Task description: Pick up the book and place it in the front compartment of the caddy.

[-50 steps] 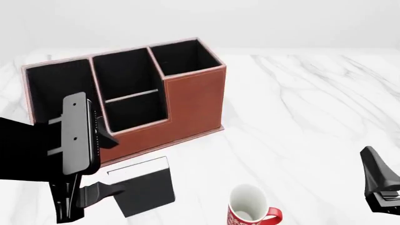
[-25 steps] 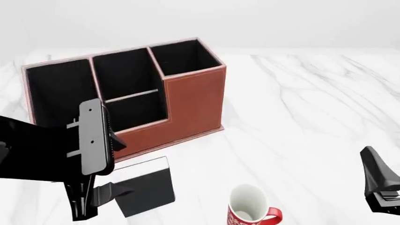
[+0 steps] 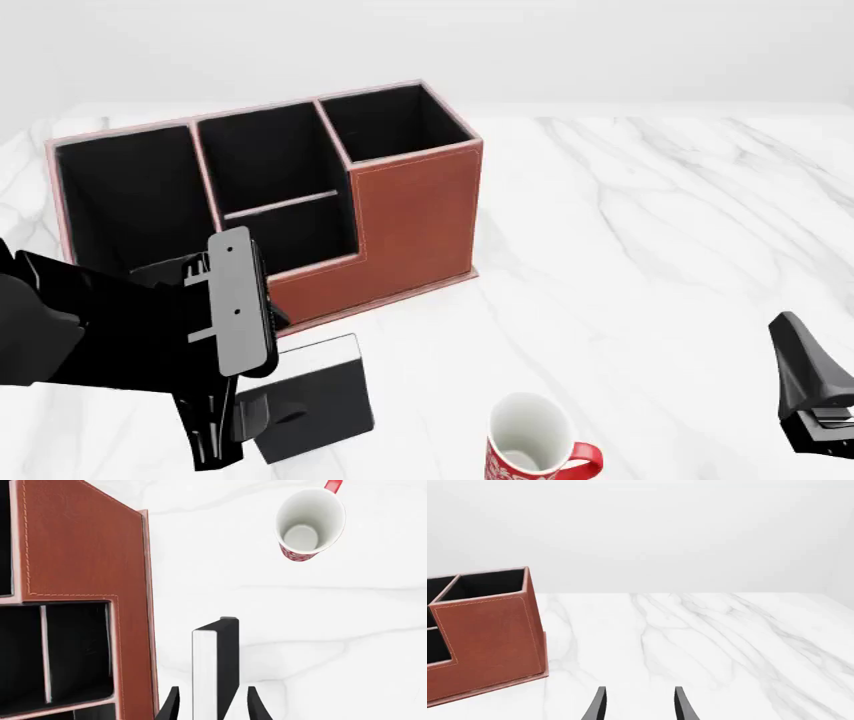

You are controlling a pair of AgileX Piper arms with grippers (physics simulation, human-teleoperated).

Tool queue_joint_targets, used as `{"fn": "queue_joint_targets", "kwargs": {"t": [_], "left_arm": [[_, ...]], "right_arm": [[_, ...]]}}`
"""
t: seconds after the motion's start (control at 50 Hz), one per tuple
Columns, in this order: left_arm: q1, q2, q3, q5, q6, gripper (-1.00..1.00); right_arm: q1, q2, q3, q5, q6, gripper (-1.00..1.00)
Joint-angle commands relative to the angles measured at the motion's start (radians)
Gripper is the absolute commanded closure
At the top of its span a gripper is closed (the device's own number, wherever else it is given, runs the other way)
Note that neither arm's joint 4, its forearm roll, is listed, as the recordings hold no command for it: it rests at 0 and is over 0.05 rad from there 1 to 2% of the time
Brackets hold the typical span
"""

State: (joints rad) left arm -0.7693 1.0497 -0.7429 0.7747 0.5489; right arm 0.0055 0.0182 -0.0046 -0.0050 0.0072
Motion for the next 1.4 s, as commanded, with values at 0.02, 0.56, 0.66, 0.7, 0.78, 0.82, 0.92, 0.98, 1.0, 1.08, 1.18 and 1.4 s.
{"fn": "queue_joint_targets", "kwargs": {"t": [0.02, 0.56, 0.66, 0.7, 0.78, 0.82, 0.92, 0.98, 1.0, 1.08, 1.18, 1.4], "left_arm": [[-0.003, -0.046, 0.025, -0.014, -0.027, -1.00], [-0.007, 0.020, 0.059, -0.107, -0.044, -1.00], [-0.012, 0.029, 0.065, -0.121, -0.050, -1.00], [-0.012, 0.032, 0.067, -0.126, -0.052, -1.00], [-0.025, 0.036, 0.058, -0.129, -0.075, -1.00], [-0.016, 0.040, 0.062, -0.137, -0.066, -1.00], [-0.024, 0.041, 0.063, -0.141, -0.076, -1.00], [-0.025, 0.047, 0.070, -0.150, -0.079, -1.00], [-0.025, 0.047, 0.070, -0.150, -0.079, -1.00], [-0.018, 0.052, 0.075, -0.162, -0.076, -1.00], [-0.014, 0.059, 0.082, -0.174, -0.077, -1.00], [-0.011, 0.074, 0.096, -0.198, -0.082, -1.00]], "right_arm": [[-0.002, -0.004, 0.001, 0.001, -0.002, -1.00], [-0.001, -0.003, 0.001, 0.001, -0.001, -1.00], [-0.002, -0.003, 0.001, 0.001, -0.001, -1.00], [-0.001, -0.003, 0.001, 0.001, -0.001, -1.00], [-0.002, -0.004, 0.001, 0.001, -0.002, -1.00], [-0.002, -0.004, 0.001, 0.001, -0.002, -1.00], [-0.002, -0.004, 0.001, 0.001, -0.001, -1.00], [-0.002, -0.004, 0.001, 0.001, -0.001, -1.00], [-0.002, -0.004, 0.001, 0.001, -0.001, -1.00], [-0.002, -0.004, 0.001, 0.001, -0.001, -1.00], [-0.002, -0.004, 0.001, 0.001, -0.002, -1.00], [-0.001, -0.004, 0.001, 0.001, -0.001, -1.00]]}}
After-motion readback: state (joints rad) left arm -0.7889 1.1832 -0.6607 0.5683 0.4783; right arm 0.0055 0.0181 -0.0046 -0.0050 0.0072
